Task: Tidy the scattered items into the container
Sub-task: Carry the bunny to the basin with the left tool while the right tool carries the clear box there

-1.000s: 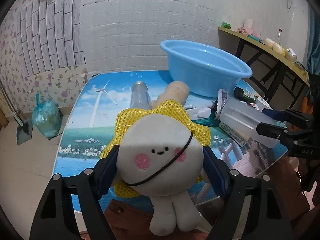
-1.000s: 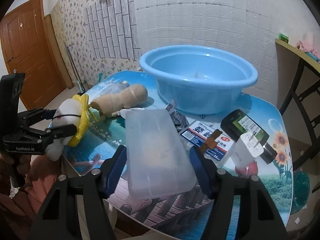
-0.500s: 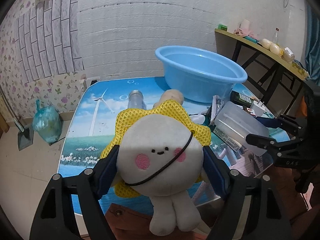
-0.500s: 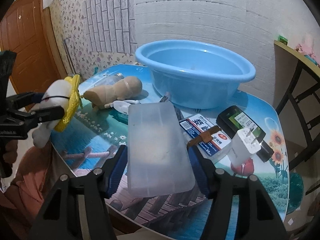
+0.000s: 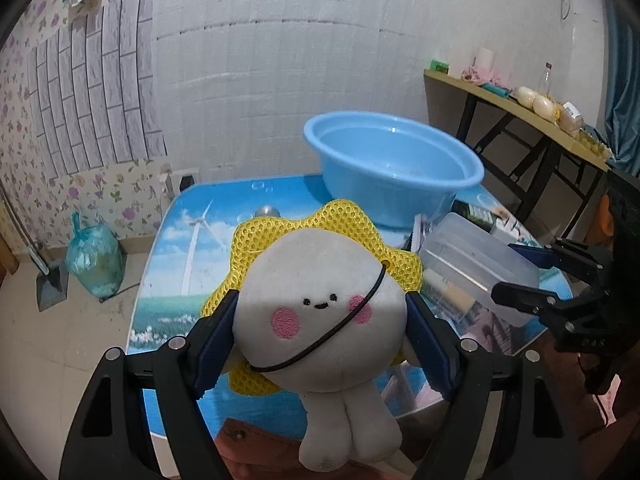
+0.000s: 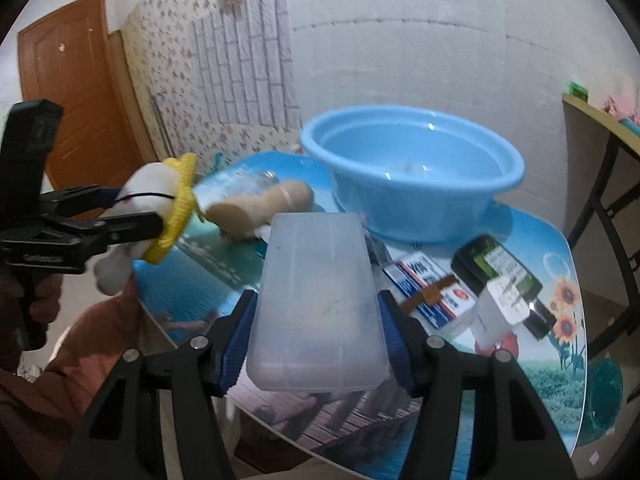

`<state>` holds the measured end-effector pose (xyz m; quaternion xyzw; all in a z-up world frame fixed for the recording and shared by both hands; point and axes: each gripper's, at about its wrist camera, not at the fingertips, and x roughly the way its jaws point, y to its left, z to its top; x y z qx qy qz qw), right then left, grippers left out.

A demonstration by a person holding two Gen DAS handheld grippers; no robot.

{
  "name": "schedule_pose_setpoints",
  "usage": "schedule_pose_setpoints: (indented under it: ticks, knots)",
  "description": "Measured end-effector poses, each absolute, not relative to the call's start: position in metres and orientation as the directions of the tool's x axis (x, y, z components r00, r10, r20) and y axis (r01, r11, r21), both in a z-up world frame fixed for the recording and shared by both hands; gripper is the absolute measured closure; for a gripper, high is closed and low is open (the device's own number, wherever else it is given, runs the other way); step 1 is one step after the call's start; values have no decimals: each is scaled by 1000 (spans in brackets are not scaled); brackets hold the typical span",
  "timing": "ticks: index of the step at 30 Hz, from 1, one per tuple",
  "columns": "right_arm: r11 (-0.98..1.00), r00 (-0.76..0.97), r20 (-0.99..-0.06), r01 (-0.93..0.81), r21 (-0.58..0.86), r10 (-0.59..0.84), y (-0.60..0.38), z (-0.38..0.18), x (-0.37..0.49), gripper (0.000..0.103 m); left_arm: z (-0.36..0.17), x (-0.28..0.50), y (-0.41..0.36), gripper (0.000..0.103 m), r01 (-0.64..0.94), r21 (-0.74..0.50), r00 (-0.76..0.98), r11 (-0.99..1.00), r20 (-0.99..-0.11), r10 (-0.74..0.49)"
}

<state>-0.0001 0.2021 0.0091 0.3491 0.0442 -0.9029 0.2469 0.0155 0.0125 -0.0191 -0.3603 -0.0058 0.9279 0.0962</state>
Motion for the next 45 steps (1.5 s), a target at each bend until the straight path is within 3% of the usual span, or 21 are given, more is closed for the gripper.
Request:
schedule_pose_setpoints:
  ticks: [11, 25, 45]
  knots:
    - [-876, -700, -562, 471, 100, -440, 204, 46, -2, 44, 9, -7, 26, 23, -201, -79, -751, -976, -627, 206]
    - [-934, -744, -570, 329, 141, -348, 243, 52, -62, 44, 21, -82, 76, 23, -302, -54, -738, -952, -618, 270]
    - [-944, -765, -555, 298, 143, -326, 257, 41, -130, 44, 7, -156, 120, 21, -371, -16, -715, -928, -633, 297]
